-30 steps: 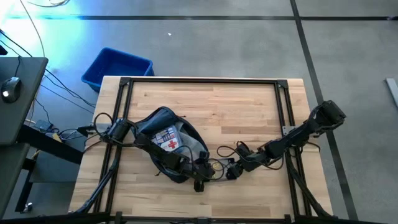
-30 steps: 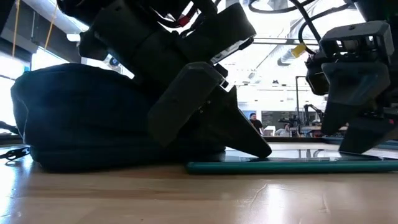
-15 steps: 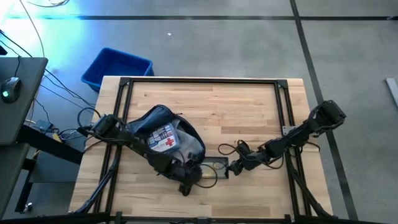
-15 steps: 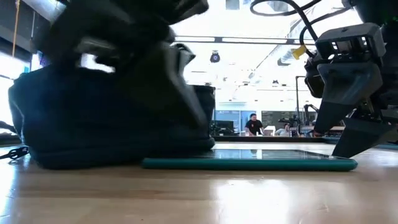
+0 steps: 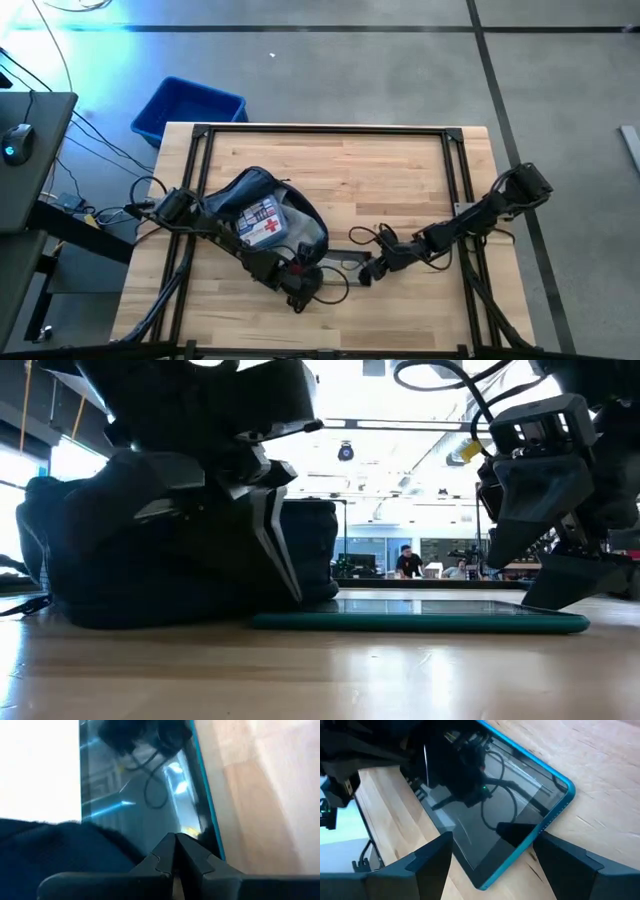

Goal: Unpack backpack
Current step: Put the blue tablet into the black backpack

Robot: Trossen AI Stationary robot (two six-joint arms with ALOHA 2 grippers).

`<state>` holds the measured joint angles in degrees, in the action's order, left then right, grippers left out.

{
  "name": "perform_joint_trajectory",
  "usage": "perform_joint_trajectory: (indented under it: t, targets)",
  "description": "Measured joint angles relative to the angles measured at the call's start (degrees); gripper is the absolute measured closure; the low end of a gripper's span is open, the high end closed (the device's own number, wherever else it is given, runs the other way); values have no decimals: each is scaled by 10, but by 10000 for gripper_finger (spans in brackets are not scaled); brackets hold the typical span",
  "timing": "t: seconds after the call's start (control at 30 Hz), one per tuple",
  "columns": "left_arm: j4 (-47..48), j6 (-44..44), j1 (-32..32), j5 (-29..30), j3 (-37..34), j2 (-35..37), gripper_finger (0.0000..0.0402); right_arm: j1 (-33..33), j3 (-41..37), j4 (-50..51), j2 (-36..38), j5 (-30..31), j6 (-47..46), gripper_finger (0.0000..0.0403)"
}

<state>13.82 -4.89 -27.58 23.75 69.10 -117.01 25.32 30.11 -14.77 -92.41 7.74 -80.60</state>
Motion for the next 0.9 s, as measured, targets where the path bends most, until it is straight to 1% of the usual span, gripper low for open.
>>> perform_joint_trajectory:
  t: [0.17, 0.37, 0.6, 0.7, 0.8, 0.9]
  targets:
    - [-38, 3, 9, -2, 0, -16, 402, -2, -1, -14, -1, 4, 17, 135]
    - [-92, 9, 12, -1, 2, -43, 402, 0, -2, -44, -4, 28, 35, 135]
    - [-140, 36, 14, 5, 0, -47, 402, -4, -2, -66, -6, 45, 62, 135]
    - [-143, 41, 8, 14, 0, -33, 402, -3, -1, -50, -5, 43, 55, 135]
    - [-115, 37, -8, 18, -4, -3, 402, -2, 2, -33, -3, 39, 45, 135]
    - [-73, 0, -32, 16, -4, 45, 402, -2, 2, -26, -2, 39, 45, 135]
